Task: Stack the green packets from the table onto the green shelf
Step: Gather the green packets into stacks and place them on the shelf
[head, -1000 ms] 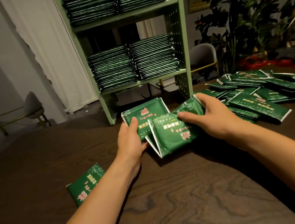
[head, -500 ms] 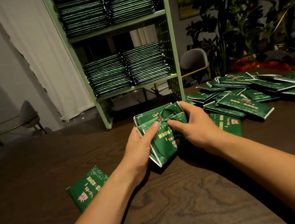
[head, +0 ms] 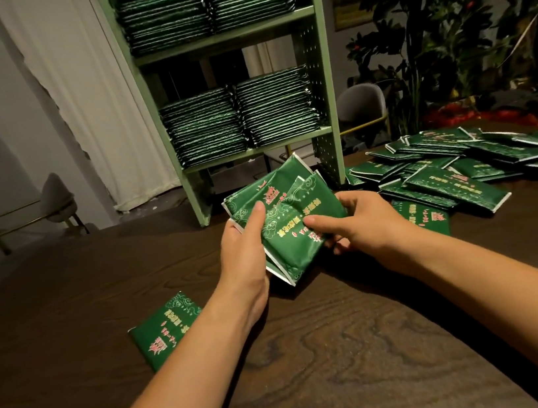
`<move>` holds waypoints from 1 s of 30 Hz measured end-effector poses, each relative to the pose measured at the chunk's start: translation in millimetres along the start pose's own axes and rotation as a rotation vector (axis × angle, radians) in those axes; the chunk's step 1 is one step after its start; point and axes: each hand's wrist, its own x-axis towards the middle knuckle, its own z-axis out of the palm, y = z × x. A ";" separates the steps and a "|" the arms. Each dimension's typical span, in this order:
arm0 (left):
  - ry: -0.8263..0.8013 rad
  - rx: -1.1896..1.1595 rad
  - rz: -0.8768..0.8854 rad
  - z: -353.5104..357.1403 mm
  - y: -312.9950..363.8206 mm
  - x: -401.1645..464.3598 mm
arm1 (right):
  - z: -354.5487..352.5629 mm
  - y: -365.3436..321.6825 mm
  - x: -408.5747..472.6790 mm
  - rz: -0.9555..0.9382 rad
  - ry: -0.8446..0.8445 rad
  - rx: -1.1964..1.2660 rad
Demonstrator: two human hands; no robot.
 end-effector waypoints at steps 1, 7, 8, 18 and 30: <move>0.006 -0.004 0.006 -0.7 0.7 0.6 | -1.0 -0.2 0.5 -0.009 0.009 0.016; -0.013 0.100 0.075 -5.6 -4.2 2.0 | -5.3 -1.0 3.2 -0.010 0.072 0.250; -0.024 0.126 0.082 -4.8 -5.3 0.6 | -5.8 -1.0 3.4 -0.022 0.085 0.216; -0.023 0.174 0.158 -1.4 -2.2 -3.4 | -1.7 3.2 -0.5 -0.129 0.034 -0.147; 0.021 -0.040 0.061 -3.2 10.1 -0.5 | -8.4 -5.4 0.5 -0.003 -0.038 0.027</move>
